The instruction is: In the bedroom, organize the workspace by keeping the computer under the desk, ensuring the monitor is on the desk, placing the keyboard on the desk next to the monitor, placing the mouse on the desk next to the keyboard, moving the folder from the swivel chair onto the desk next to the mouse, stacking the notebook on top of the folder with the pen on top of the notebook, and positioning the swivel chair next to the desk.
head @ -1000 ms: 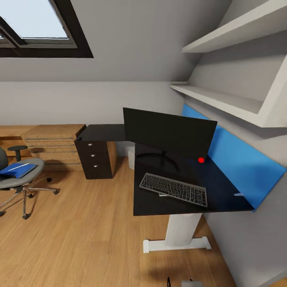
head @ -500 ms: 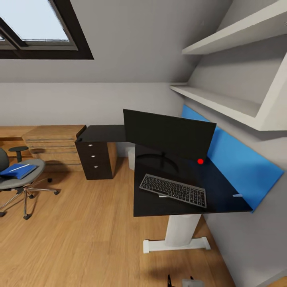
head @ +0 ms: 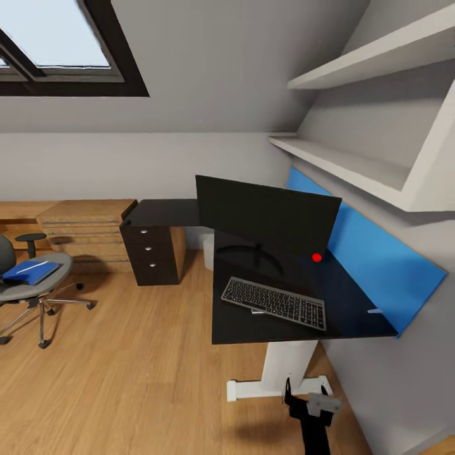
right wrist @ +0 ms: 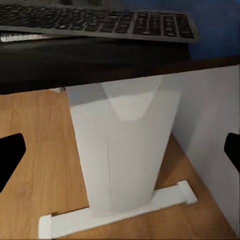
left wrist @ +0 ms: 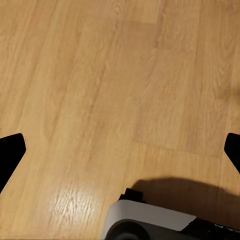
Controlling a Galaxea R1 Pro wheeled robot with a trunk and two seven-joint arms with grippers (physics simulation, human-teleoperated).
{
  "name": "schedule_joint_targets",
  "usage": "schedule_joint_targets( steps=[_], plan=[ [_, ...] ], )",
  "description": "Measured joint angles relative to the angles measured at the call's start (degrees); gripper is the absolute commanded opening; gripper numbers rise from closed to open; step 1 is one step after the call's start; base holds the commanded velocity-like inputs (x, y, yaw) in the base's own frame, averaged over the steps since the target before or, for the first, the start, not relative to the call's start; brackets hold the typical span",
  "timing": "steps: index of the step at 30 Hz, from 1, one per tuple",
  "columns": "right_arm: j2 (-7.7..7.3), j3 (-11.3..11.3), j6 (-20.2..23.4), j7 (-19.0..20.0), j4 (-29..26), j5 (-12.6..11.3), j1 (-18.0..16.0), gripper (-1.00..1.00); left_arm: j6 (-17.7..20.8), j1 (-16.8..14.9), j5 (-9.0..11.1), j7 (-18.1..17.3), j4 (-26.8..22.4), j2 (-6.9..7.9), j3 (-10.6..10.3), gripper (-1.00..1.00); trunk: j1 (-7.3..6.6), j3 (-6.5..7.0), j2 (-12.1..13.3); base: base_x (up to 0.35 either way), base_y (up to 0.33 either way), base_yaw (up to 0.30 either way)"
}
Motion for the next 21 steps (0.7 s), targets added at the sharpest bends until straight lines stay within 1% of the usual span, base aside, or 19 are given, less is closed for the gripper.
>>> schedule_joint_targets(
  steps=[3, 6, 7, 8, 12, 15, 16, 20, 21],
  plan=[
    [-0.7, -1.4, 1.43, -0.71, -5.13, -0.02, -0.04, 1.0, 0.01, 0.0, 0.82, -0.05, -0.01, 0.12, 0.24, 1.0, -0.66, 0.54, 1.21, 0.0, 0.0, 0.0],
    [-1.21, -3.2, 4.84, -1.18, -10.48, -0.03, -0.15, 1.0, 0.01, 0.0, 1.5, -0.07, -0.01, 0.19, 0.39, 1.0, -1.32, 1.08, 2.41, 0.0, 0.0, 0.0],
    [-1.33, -3.89, 6.52, -1.29, -12.24, -0.05, -0.2, 1.0, 0.02, 0.0, 1.64, -0.07, -0.01, 0.2, 0.43, 1.0, -1.33, 1.08, 2.43, 0.0, 0.0, 0.0],
    [-1.51, -5.28, 10.49, -1.42, -15.31, -0.08, -0.38, 1.0, 0.02, 0.0, 1.85, -0.06, -0.01, 0.22, 0.47, 1.0, -1.33, 1.09, 2.43, 0.0, 0.0, 0.0],
    [-1.92, -8.29, 19.88, -1.33, -19.28, -0.27, -1.82, 1.0, -0.03, -0.01, 2.08, 0.02, 0.01, 0.19, 0.57, 1.0, -1.33, 1.08, 2.43, 0.0, 0.0, 0.0],
    [-2.64, -10.6, 25.42, -1.25, -20.29, -0.72, -4.62, 1.0, -0.05, 0.0, 2.18, 0.05, 0.04, 0.17, 0.63, 1.0, -1.33, 1.09, 2.43, 0.0, 0.0, 0.0],
    [-3.26, -12.14, 27.73, -1.09, -19.73, -1.4, -6.8, 1.0, -0.06, 0.0, 2.2, 0.05, 0.06, 0.19, 0.64, 1.0, -1.32, 1.09, 2.44, 0.0, 0.0, 0.0],
    [-4.31, -14.1, 30.19, -0.14, -16.19, -3.21, -10.43, 1.0, -0.06, 0.01, 2.22, 0.03, 0.06, 0.23, 0.67, 1.0, -1.34, 1.08, 2.43, 0.084, 0.0, 0.0],
    [-4.73, -14.64, 30.69, 0.93, -13.9, -3.75, -11.44, 1.0, -0.06, 0.01, 2.22, 0.02, 0.07, 0.24, 0.67, 1.0, -1.34, 1.08, 2.43, 0.206, 0.0, 0.0]
  ],
)
